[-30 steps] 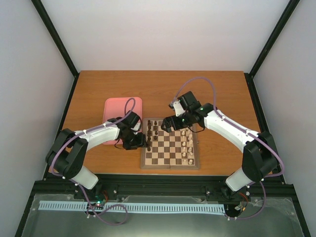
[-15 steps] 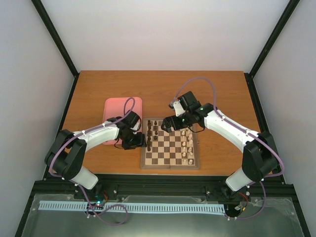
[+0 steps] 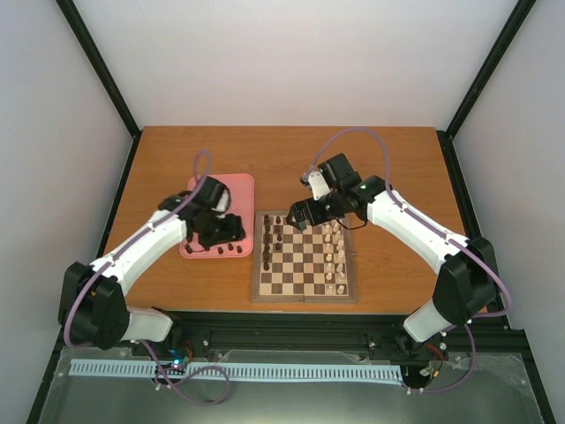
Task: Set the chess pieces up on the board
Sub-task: Pick up the chess piece from the storage box.
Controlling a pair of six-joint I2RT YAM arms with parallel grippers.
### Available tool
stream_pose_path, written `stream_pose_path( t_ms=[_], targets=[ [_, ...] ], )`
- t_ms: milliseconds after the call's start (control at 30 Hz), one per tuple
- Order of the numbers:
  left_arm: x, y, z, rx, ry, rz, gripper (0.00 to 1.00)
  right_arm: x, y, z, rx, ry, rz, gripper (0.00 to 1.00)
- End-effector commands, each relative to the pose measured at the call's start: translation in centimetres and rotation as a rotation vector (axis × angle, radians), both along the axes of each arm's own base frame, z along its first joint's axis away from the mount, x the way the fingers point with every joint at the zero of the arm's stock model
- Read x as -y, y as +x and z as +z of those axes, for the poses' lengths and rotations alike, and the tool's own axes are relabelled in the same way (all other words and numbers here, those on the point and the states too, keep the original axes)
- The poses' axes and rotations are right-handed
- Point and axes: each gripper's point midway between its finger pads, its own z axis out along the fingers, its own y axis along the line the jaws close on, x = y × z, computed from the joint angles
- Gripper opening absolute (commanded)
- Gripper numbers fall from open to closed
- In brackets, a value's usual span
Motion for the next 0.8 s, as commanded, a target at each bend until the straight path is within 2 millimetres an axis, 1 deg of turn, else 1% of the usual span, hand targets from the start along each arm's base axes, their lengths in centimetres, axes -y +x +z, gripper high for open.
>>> stream_pose_path(
  t_ms=[0, 67, 133, 233, 333, 400, 567, 767],
  targets=[
    [-5.8, 1.2, 0.9, 0.007, 0.074, 0.123, 0.7, 0.1, 0.5, 1.1, 0.022, -0.007, 0.022, 1.0],
    [-7.7, 2.1, 0.7, -0.002, 0.095, 0.19, 0.68, 0.0, 0.5, 0.9, 0.013, -0.018, 0.03, 1.0],
    [-9.3, 2.9, -0.2, -0.028, 0.111, 0.249, 0.66, -0.1, 0.7, 1.1, 0.017, -0.023, 0.035, 1.0],
    [-11.4, 3.9, -1.4, -0.054, 0.108, 0.342, 0.65, -0.2, 0.9, 1.5, 0.022, -0.024, 0.043, 1.0],
    [-13.2, 5.1, -1.7, -0.046, 0.121, 0.4, 0.62, -0.3, 1.0, 1.7, 0.02, -0.026, 0.049, 1.0],
    [-14.0, 5.5, -2.0, -0.048, 0.15, 0.408, 0.61, -0.4, 0.9, 1.6, 0.012, -0.024, 0.053, 1.0],
    [-15.7, 5.6, -2.9, -0.057, 0.184, 0.442, 0.6, -0.3, 0.5, 0.9, -0.009, -0.031, 0.058, 1.0],
    [-16.5, 4.9, -4.8, -0.092, 0.198, 0.458, 0.58, -0.2, 0.3, 0.5, -0.02, -0.036, 0.063, 1.0]
  ],
)
